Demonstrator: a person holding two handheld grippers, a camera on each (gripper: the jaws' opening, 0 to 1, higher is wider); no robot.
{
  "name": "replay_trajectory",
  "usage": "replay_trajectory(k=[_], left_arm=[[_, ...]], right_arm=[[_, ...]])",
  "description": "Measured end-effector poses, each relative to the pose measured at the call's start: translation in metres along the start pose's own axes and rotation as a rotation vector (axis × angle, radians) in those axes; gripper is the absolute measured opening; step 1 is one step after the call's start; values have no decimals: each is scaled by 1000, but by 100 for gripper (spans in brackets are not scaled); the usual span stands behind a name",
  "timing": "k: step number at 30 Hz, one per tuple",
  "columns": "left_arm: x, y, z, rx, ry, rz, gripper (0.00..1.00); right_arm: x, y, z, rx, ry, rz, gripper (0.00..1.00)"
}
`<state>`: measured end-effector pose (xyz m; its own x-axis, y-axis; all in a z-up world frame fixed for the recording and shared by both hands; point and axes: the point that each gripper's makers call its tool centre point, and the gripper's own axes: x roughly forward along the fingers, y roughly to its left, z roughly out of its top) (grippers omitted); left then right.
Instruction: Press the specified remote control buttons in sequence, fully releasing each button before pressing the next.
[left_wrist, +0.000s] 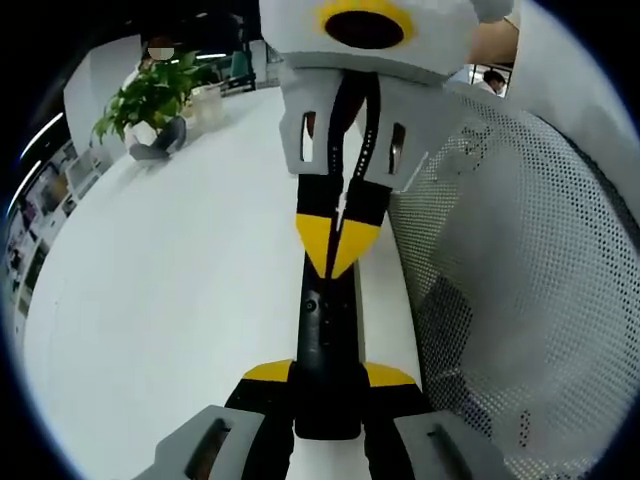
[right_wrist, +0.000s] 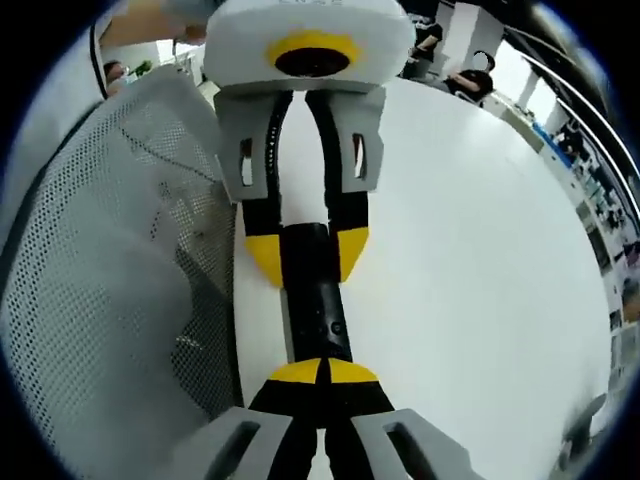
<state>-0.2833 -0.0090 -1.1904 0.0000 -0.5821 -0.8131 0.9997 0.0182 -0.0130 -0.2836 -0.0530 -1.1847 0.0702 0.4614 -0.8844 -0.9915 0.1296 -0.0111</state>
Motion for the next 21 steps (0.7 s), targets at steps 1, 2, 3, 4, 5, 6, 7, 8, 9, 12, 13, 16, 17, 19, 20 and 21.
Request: replay_trajectory(k=[1,2,3,4,5,6,7,8,9,12,13,16,17,19,20,21], left_arm=[[0,0,0,0,2,0,24],[0,0,0,0,3,0,24],[0,0,0,0,4,0,24],[0,0,0,0,3,0,24],[0,0,0,0,1,0,24],[0,0,0,0,0,0,24],[0,0,0,1,-2,0,24],[0,0,0,1,-3,0,24],[0,0,0,2,-3,-1,24],[0,0,0,1,-3,-1,24],[0,0,0,1,-3,-1,24],[0,0,0,-1,-6,0,24],[0,0,0,-1,-7,0,24],[0,0,0,-1,-11,-1,24],[0,0,0,-1,-13,-2,24],[0,0,0,0,-13,-2,24]], right_arm=[[-1,0,0,-3,-2,6,0],[-1,0,-1,-4,-1,13,0],[-2,0,-1,-1,1,15,0],[-2,0,-2,-6,5,19,0],[-3,0,-3,-6,9,19,0],[-3,0,-4,-3,15,18,0],[-5,-1,-6,-7,19,14,0],[-5,-2,-7,-5,28,9,0],[-6,-1,-9,-12,25,8,0],[-6,-1,-9,-15,22,-2,0],[-6,-2,-9,-13,22,-4,0],[-5,-2,-8,-3,19,-10,0],[-4,-2,-8,2,20,-16,0],[-5,-2,-9,-2,1,-25,0],[-5,-3,-8,21,-23,-29,0],[-5,-3,-7,52,-50,-32,0]])
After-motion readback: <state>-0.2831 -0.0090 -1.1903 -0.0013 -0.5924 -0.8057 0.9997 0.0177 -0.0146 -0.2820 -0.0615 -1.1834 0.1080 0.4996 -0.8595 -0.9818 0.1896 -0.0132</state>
